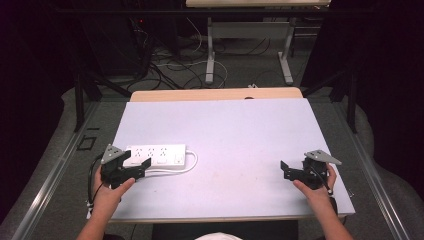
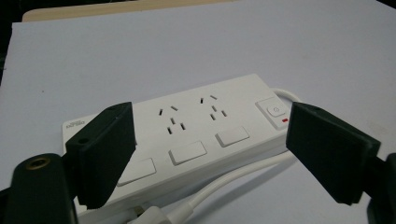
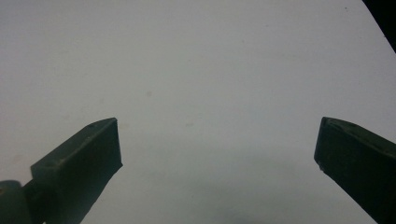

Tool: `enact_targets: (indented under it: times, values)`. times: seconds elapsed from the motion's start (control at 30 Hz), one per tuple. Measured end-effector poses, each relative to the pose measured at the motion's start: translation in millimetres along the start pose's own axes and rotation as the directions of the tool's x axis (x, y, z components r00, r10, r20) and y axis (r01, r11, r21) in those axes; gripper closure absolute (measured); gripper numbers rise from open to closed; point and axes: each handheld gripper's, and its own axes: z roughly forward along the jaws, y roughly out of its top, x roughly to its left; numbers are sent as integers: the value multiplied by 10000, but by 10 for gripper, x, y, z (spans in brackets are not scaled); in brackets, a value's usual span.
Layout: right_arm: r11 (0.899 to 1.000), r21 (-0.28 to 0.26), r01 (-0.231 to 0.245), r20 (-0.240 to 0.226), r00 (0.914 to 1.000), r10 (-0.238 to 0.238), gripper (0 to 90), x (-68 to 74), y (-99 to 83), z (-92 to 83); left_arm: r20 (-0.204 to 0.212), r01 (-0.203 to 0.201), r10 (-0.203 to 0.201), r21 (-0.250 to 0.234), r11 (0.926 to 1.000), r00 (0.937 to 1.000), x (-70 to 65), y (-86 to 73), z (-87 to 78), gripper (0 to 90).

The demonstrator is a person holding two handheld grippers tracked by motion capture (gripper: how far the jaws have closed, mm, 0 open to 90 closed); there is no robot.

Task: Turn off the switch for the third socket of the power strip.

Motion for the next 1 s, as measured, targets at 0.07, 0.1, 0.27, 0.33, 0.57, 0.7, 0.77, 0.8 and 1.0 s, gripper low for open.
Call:
enact_targets:
  times: [0.07,0.1,0.27,0.33,0.57,0.7,0.77,0.8,1.0]
  values:
    - [10000,62,-14,0,10000,14,3,0,0,-6,6,-25,25,20,10000,10000,13,16,2,166]
    - [10000,78,-36,-10,10000,36,4,0,0,-8,9,-11,11,48,10000,10000,16,24,5,167]
    - [9999,-8,-116,-59,9999,116,6,8,-5,2,1,-16,16,149,9999,10000,40,57,20,176]
    - [9999,2,-121,-68,9999,121,8,11,-7,2,-27,8,-8,174,9998,10000,50,68,25,186]
    - [9998,144,-168,-110,9998,169,12,12,-12,4,-3,230,-230,315,9992,9997,103,128,23,220]
    - [9998,155,-153,-122,9998,155,12,13,-13,3,-40,338,-337,429,9985,9994,130,167,18,240]
    - [9997,173,-148,-116,9998,150,12,15,-14,4,-67,369,-366,482,9982,9993,141,183,15,257]
    - [9997,202,-142,-106,9998,144,13,15,-13,2,-72,412,-409,522,9978,9991,149,195,11,263]
    - [9998,75,-185,-163,9997,186,15,15,-20,14,-74,610,-606,791,9950,9981,184,249,-4,305]
